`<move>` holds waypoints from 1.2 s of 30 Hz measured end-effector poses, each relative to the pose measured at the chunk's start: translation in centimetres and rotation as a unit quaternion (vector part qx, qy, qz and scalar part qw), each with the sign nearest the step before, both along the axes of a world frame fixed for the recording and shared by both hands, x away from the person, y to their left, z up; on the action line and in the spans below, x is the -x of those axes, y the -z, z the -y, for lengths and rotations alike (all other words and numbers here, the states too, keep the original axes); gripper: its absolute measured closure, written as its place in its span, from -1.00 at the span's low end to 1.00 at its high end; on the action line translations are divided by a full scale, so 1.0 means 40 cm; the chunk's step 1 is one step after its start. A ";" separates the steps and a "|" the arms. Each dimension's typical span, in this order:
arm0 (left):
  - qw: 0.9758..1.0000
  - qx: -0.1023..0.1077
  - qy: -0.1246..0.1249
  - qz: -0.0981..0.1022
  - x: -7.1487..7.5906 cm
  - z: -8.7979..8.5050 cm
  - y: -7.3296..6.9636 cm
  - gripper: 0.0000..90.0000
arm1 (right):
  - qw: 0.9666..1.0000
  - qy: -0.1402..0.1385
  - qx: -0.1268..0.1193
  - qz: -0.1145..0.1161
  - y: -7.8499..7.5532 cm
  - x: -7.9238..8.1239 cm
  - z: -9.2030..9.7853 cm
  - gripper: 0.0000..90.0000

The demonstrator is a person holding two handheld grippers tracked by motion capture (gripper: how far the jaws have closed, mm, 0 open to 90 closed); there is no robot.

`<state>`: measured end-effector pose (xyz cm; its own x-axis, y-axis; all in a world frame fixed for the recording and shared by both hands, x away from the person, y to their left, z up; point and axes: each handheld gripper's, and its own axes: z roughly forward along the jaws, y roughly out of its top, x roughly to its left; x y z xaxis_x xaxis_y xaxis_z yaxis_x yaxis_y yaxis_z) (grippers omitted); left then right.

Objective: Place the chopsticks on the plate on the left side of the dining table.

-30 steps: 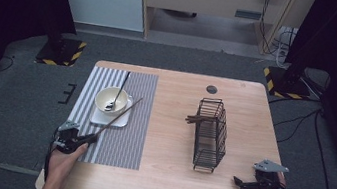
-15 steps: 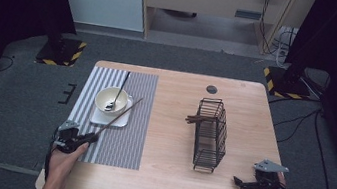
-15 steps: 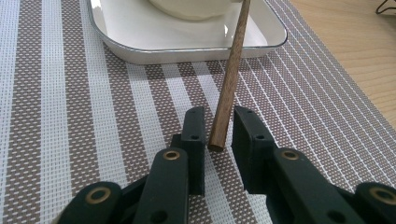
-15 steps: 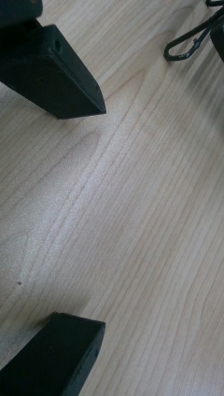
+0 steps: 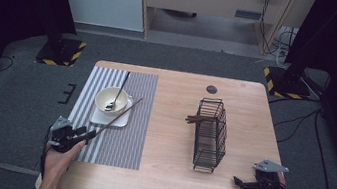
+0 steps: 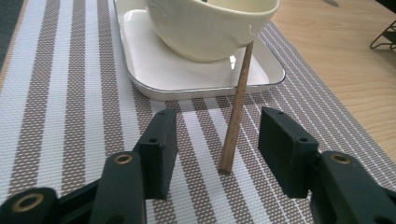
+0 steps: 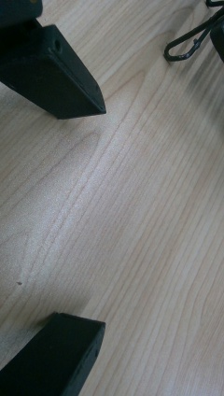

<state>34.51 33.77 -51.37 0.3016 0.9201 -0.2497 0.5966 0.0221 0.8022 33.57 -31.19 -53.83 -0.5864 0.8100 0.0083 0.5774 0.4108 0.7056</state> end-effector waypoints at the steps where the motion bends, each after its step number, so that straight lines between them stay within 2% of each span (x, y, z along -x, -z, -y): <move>1: 1.000 0.003 -0.001 0.001 -0.001 -0.002 0.000 -0.02 | 1.000 0.000 0.000 0.000 0.000 0.000 0.000 -1.00; 5: 1.000 0.000 -0.002 0.002 -0.007 0.000 -0.001 -0.18 | 1.000 0.001 0.001 0.001 0.000 0.001 0.000 -1.00; 13: 1.000 -0.002 0.025 0.009 -0.022 0.032 -0.012 -0.40 | 1.000 0.002 0.000 0.000 0.000 0.002 0.000 -1.00; 16: 0.999 -0.012 0.034 0.009 -0.030 0.042 -0.012 -0.50 | 1.000 0.003 0.000 0.000 0.000 0.002 0.000 -1.00; 20: 0.999 -0.009 0.035 0.004 -0.037 0.048 -0.009 -0.61 | 1.000 0.005 0.000 0.000 0.000 0.004 -0.001 -1.00; 23: 0.999 -0.002 0.034 0.008 -0.039 0.049 -0.012 -0.67 | 1.000 0.005 0.001 0.000 0.000 0.006 -0.001 -1.00; 30: 0.998 0.018 0.041 0.032 -0.044 0.055 -0.014 -0.76 | 1.000 0.008 0.000 0.000 0.000 0.014 0.001 -1.00; 36: 0.996 0.011 0.061 0.060 -0.031 0.079 -0.029 -0.70 | 1.000 0.007 0.001 0.000 0.000 0.015 0.002 -1.00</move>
<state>35.74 30.63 -50.22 0.4405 0.8692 -0.2244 0.4953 -0.0268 0.8683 32.98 -31.27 -53.83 -0.5744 0.8185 0.0075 0.5837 0.4032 0.7047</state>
